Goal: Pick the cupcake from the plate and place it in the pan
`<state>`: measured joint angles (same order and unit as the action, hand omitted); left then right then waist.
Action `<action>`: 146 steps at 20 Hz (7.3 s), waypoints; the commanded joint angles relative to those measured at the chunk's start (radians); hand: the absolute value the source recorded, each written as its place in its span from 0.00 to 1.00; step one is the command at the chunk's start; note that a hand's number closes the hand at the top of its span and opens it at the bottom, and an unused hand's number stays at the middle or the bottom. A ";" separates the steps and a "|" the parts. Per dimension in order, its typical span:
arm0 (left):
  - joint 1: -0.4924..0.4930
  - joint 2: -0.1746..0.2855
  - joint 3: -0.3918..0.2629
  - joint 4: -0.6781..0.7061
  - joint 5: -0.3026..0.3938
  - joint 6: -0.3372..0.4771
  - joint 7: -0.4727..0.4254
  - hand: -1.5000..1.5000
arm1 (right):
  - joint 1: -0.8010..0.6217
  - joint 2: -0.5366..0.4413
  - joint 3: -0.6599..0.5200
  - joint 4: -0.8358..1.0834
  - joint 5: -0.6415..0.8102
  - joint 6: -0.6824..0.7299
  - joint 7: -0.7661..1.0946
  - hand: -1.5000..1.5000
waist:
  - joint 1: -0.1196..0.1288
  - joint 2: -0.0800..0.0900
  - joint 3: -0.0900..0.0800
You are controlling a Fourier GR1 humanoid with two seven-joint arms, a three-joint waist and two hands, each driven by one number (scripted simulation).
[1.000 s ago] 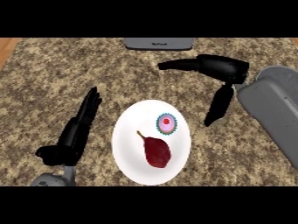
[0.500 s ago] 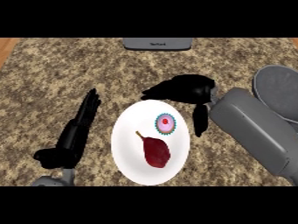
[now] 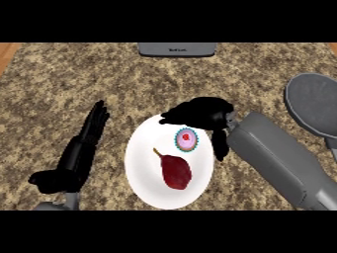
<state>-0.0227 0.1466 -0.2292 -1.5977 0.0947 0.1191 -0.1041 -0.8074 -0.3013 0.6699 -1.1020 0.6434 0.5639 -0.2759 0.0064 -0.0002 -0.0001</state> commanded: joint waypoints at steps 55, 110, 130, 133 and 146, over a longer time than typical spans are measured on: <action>0.034 -0.045 0.107 0.020 -0.040 -0.080 -0.003 0.50 | -0.015 0.281 -0.627 0.151 0.546 -0.931 0.991 1.00 | -0.050 -0.022 -0.003; -0.036 -0.077 0.106 0.042 -0.067 -0.118 -0.004 0.50 | 0.043 -0.246 -1.369 0.727 -0.196 -1.132 0.012 0.00 | 0.029 0.018 0.005; 0.027 -0.112 0.093 0.048 -0.114 -0.082 -0.046 0.50 | 0.535 -0.169 -1.436 0.400 -0.532 -0.520 -0.279 0.00 | -0.027 -0.006 -0.001; -0.013 -0.101 0.107 -0.012 -0.102 -0.084 0.063 0.50 | 0.589 -0.083 -1.366 0.203 -0.538 -0.578 -0.166 0.00 | -0.016 -0.004 -0.001; -0.023 -0.101 0.148 0.059 -0.090 -0.132 0.001 0.50 | 0.817 -0.004 -1.271 -0.187 -0.587 -0.638 0.025 0.00 | -0.010 -0.001 0.000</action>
<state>-0.0438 0.0352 -0.1095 -1.5722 -0.0121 0.0137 -0.0797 -0.0525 -0.3262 -0.6238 -1.1812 0.0638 -0.0555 -0.3140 -0.0034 -0.0011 -0.0002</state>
